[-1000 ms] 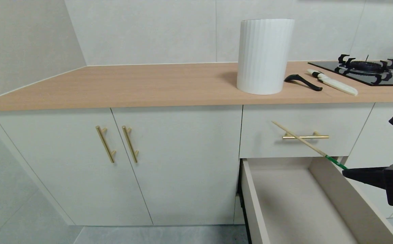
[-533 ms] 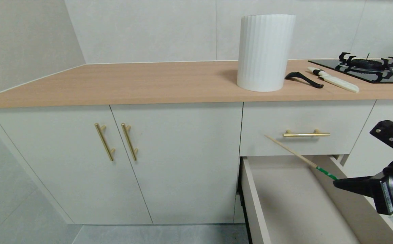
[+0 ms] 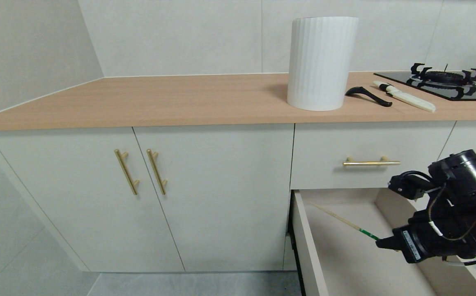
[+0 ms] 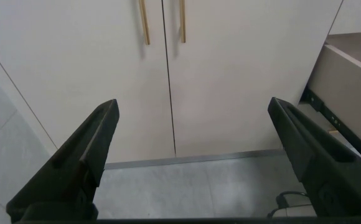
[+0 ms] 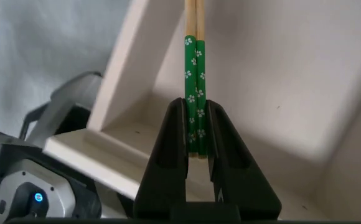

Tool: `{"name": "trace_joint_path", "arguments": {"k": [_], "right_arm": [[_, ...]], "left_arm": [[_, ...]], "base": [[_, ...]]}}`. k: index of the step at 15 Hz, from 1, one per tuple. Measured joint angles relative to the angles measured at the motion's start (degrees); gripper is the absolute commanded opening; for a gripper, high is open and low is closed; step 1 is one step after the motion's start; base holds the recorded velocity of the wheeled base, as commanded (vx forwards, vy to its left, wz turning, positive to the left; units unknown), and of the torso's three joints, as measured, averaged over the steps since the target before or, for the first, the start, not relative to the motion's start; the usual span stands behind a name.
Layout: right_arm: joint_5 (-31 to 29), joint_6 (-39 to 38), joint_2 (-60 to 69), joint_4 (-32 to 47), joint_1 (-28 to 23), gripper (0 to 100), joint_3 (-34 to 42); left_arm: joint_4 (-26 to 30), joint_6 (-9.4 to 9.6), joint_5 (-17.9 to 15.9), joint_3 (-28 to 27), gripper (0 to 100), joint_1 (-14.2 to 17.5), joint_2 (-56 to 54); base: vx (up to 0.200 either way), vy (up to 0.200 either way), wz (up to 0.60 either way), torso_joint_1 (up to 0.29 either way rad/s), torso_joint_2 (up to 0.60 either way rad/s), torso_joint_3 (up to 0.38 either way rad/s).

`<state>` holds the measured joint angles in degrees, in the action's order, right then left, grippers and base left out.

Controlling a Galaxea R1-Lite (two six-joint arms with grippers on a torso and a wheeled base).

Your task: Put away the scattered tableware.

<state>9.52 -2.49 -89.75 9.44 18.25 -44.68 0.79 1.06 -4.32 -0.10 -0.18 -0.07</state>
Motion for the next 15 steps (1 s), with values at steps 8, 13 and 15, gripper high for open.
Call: {"name": "trace_joint_path", "arguments": {"k": [8,13,15], "right_arm": [[-5.45,-9.23,-16.4,-8.7,-0.09,0,-3.61],[-8.37,-10.42,-23.13,-13.73,0.38,0,-2.97],[-8.41,-11.22,-25.05,-16.52,0.63,0,-2.5]], "left_arm": [[0.0,0.0,0.02,0.0,100,0.0,0.0],[0.0,0.0,0.02,0.0,100,0.0,0.0],[0.0,0.0,0.0,0.0,100,0.0,0.0]], "base": [[0.0,0.0,0.0,0.0,0.0,0.0],[0.0,0.0,0.0,0.0,0.0,0.0],[0.0,0.0,0.0,0.0,0.0,0.0]]}}
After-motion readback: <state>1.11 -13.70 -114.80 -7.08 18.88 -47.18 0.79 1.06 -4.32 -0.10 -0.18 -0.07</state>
